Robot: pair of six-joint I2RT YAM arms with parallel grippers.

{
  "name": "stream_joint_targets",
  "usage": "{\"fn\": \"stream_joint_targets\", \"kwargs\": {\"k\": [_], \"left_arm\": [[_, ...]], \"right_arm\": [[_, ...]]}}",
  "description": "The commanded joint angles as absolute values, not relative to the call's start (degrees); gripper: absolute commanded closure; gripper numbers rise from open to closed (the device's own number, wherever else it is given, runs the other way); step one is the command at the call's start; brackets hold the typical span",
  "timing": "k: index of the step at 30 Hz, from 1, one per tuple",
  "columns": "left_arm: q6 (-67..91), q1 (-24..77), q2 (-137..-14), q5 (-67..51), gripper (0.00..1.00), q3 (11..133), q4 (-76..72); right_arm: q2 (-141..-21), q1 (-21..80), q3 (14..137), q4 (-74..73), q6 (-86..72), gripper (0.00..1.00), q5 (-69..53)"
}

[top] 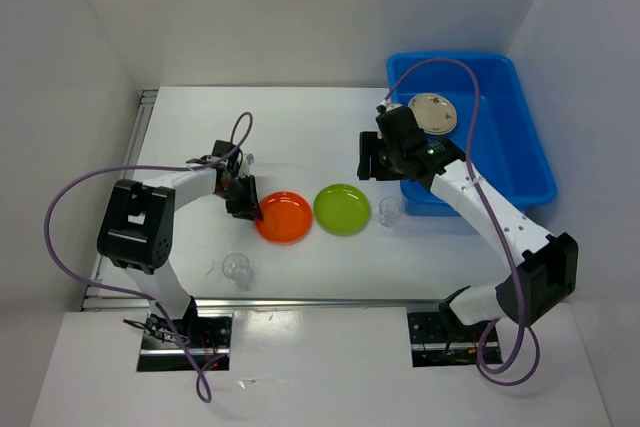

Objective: Place the mixed dishes into the plastic bin

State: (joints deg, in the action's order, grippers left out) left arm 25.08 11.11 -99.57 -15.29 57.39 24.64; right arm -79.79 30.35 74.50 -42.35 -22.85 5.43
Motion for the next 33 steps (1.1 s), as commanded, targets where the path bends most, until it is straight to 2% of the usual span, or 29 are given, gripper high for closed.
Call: {"fn": "stream_joint_targets", "kwargs": {"k": [1, 2, 4, 6, 7, 12, 16, 18, 20, 23, 33], "left_arm": [[23.9, 11.2, -100.9, -22.0, 0.7, 55.1, 24.1], [23.9, 11.2, -100.9, -23.5, 0.7, 54.5, 24.1], [25.0, 11.2, -100.9, -25.1, 0.77, 54.5, 22.5], [25.0, 11.2, -100.9, -27.9, 0.9, 54.5, 22.5], [25.0, 11.2, -100.9, -27.9, 1.0, 55.4, 22.5], [28.9, 11.2, -96.5, -25.2, 1.0, 61.3, 23.5], [30.0, 11.2, -94.6, -21.8, 1.0, 71.7, 26.7], [31.7, 11.2, -94.0, -21.8, 1.0, 77.0, 26.7], [33.2, 11.2, -93.4, -24.0, 1.0, 79.1, 25.3], [37.7, 11.2, -93.4, -29.2, 1.0, 79.7, 20.8], [48.1, 11.8, -95.1, -42.6, 1.0, 76.8, 7.8]], "right_arm": [[-77.7, 30.4, 75.7, -44.1, -22.7, 0.33, 9.0], [-77.2, 30.4, 75.7, -44.6, -22.7, 0.33, 9.5], [-77.2, 30.4, 75.7, -44.6, -22.7, 0.33, 9.5], [-77.2, 30.4, 76.2, -44.6, -22.7, 0.33, 10.1], [-77.7, 30.4, 76.2, -44.6, -22.7, 0.33, 10.1], [-78.9, 30.4, 76.8, -44.1, -22.2, 0.33, 10.1], [-79.5, 30.4, 77.3, -42.9, -22.1, 0.33, 9.5], [-80.1, 30.4, 78.0, -42.9, -22.1, 0.24, 9.5], [-80.1, 30.4, 79.4, -41.2, -22.1, 0.23, 10.0], [-80.7, 30.4, 81.9, -40.5, -22.1, 0.19, 10.7], [-86.2, 25.2, 90.0, -32.1, -22.9, 0.21, 1.3]]}}
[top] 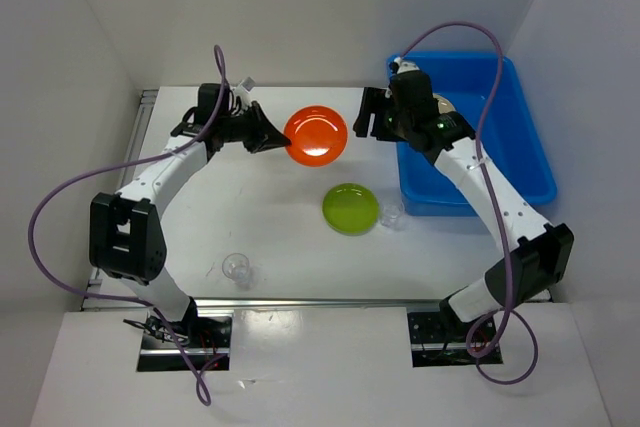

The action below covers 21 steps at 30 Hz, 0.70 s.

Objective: Place the mixed dishes into the plastic bin

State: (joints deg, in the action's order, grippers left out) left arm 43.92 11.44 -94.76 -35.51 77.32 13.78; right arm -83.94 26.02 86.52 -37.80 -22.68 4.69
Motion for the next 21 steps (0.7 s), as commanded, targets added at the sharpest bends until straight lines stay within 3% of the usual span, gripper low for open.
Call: {"fn": "stream_joint_targets", "kwargs": {"k": [1, 6, 10, 11, 16, 18, 19, 21], "left_arm": [[48.6, 11.8, -95.1, -42.6, 1.0, 76.8, 7.1], [48.6, 11.8, -95.1, -43.3, 1.0, 76.8, 7.1], [48.6, 11.8, -95.1, -44.5, 1.0, 76.8, 5.9], [48.6, 11.8, -95.1, -44.5, 1.0, 76.8, 5.9], [48.6, 11.8, -96.2, -44.5, 1.0, 76.8, 5.9], [48.6, 11.8, -97.8, -42.6, 1.0, 76.8, 5.9], [47.9, 11.8, -98.5, -42.0, 0.99, 77.5, 5.9], [47.9, 11.8, -101.3, -41.0, 0.76, 78.1, 5.9]], "right_arm": [[-86.9, 25.2, 90.0, -31.6, -23.4, 0.22, 0.4], [-91.2, 25.2, 91.6, -30.2, -24.4, 0.25, -3.2], [-92.6, 25.2, 91.1, -28.8, -25.7, 0.34, -5.6], [-93.3, 25.2, 91.1, -28.3, -25.7, 0.38, -6.2], [-93.9, 25.2, 91.1, -27.8, -26.7, 0.87, -6.8], [-93.9, 25.2, 91.6, -27.8, -27.2, 0.99, -6.8], [-93.9, 25.2, 92.2, -27.8, -27.2, 0.99, -7.3], [-94.4, 24.7, 93.7, -27.8, -27.8, 0.99, -7.8]]}}
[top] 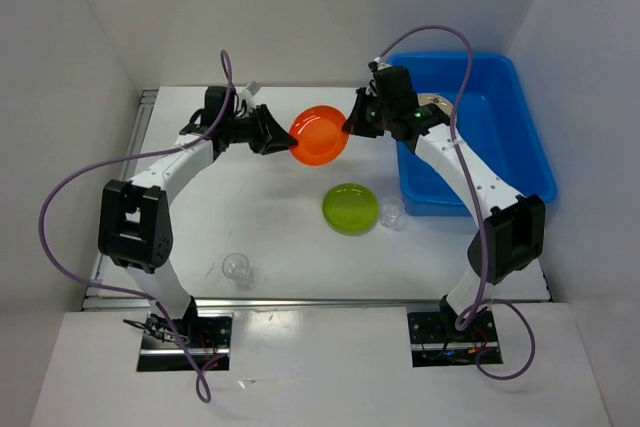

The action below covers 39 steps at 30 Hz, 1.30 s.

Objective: Place the mixed dishes into the plastic bin

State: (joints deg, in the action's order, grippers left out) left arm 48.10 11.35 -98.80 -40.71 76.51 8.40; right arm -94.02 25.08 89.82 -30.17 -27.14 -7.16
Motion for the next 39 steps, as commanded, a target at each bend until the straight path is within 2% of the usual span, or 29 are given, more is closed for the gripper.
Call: {"fn": "stream_joint_targets", "kwargs": {"k": [1, 2, 3, 4, 11, 17, 21, 28, 39], "left_arm": [[47.9, 11.8, -102.3, -41.0, 0.6, 78.1, 5.3], [47.9, 11.8, -104.4, -41.0, 0.37, 79.4, 5.3], [48.7, 11.8, -105.5, -40.3, 0.02, 80.1, 5.3], [48.7, 11.8, -106.4, -39.1, 0.0, 80.9, 5.3], [48.1, 10.5, -109.2, -33.4, 0.0, 84.5, 6.1], [47.5, 8.3, -108.5, -32.8, 0.0, 81.1, 6.1], [47.0, 8.3, -108.5, -32.3, 0.0, 80.0, 6.1], [46.0, 7.7, -109.1, -32.8, 0.0, 81.1, 7.1], [47.9, 6.7, -109.1, -34.7, 0.0, 78.4, 4.7]], "right_arm": [[-95.2, 24.7, 94.9, -28.4, -27.8, 0.99, -7.8], [-95.2, 24.7, 95.6, -28.4, -27.8, 0.99, -7.8], [-96.1, 23.6, 96.4, -29.2, -27.8, 0.99, -6.8], [-96.6, 22.9, 97.8, -29.8, -27.8, 0.99, -6.8], [-99.4, 10.8, 105.1, -32.8, -27.2, 0.99, -0.6], [-102.0, -4.5, 107.7, -33.9, -28.5, 0.99, 5.2], [-104.6, -10.3, 107.7, -33.9, -29.5, 0.99, 8.1], [-115.0, -10.8, 117.3, -40.4, -31.4, 0.99, 16.5], [-132.0, -10.1, 133.3, -46.2, -34.3, 0.99, 17.4]]}}
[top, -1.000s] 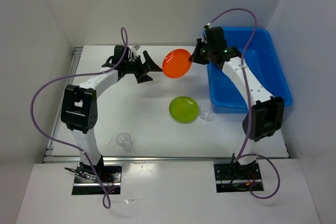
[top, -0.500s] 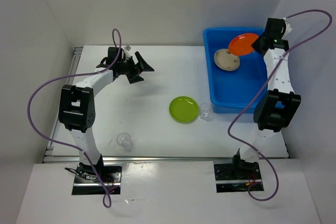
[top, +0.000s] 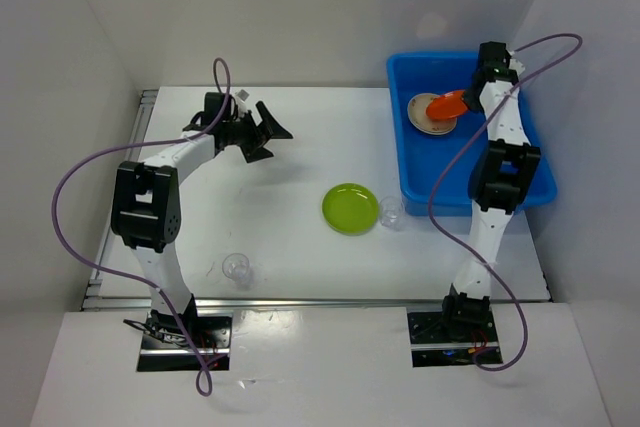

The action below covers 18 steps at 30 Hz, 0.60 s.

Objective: Place the mixed dishes into the plastic bin

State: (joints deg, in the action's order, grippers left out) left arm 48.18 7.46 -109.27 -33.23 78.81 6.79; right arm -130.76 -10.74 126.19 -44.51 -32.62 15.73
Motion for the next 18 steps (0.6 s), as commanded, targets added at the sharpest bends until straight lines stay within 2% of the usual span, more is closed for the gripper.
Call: {"fn": "stream_joint_targets", "kwargs": {"k": [1, 10, 14, 18], "left_arm": [[47.9, 6.7, -109.6, -34.7, 0.0, 78.4, 4.7], [47.4, 6.7, -111.4, -35.2, 0.0, 78.4, 4.7], [47.4, 6.7, -111.4, -35.2, 0.0, 78.4, 4.7], [47.4, 6.7, -111.4, -34.7, 0.0, 78.4, 4.2]], "right_arm": [[-134.6, -9.5, 136.6, -48.1, -34.3, 0.99, 17.4], [-143.2, -5.2, 145.5, -52.5, -34.8, 0.99, 15.1], [-144.6, -4.6, 147.3, -53.9, -34.8, 0.88, 14.5], [-143.1, -4.0, 147.3, -55.7, -34.3, 0.65, 15.2]]}}
